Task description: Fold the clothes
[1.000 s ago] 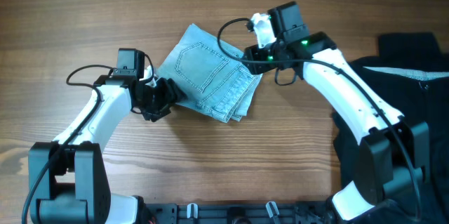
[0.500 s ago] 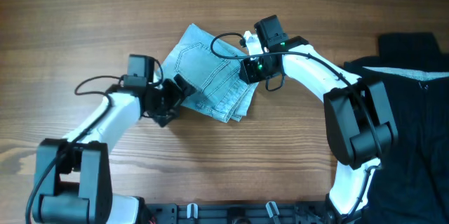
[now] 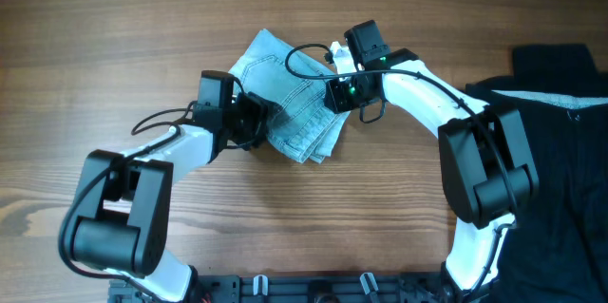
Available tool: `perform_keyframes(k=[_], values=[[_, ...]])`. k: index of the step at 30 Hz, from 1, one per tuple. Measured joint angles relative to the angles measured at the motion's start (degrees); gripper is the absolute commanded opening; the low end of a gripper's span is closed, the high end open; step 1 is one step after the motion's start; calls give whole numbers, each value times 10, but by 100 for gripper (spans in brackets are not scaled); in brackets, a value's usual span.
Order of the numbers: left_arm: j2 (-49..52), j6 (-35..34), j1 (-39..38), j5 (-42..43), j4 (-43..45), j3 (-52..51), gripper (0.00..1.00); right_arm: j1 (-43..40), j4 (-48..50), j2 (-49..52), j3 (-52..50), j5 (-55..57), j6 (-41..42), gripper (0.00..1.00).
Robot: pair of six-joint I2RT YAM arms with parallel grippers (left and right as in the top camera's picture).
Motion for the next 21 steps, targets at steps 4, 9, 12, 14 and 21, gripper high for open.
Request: perform_keyframes(k=[4, 9, 12, 14, 21], values=[[10, 41, -2, -16, 19, -8, 5, 0, -1, 0, 0, 0, 0, 28], [7, 143, -1, -18, -17, 1, 4, -1, -24, 0, 5, 0, 0, 28], [-15, 226, -1, -22, -103, 15, 4, 3, -85, -6, 9, -15, 0, 29], [-37, 270, 0, -28, -168, 21, 4, 9, -119, -25, 5, -17, -1, 32], [-176, 368, 88, -15, -265, 57, 4, 5, -119, -214, -2, -7, -3, 35]])
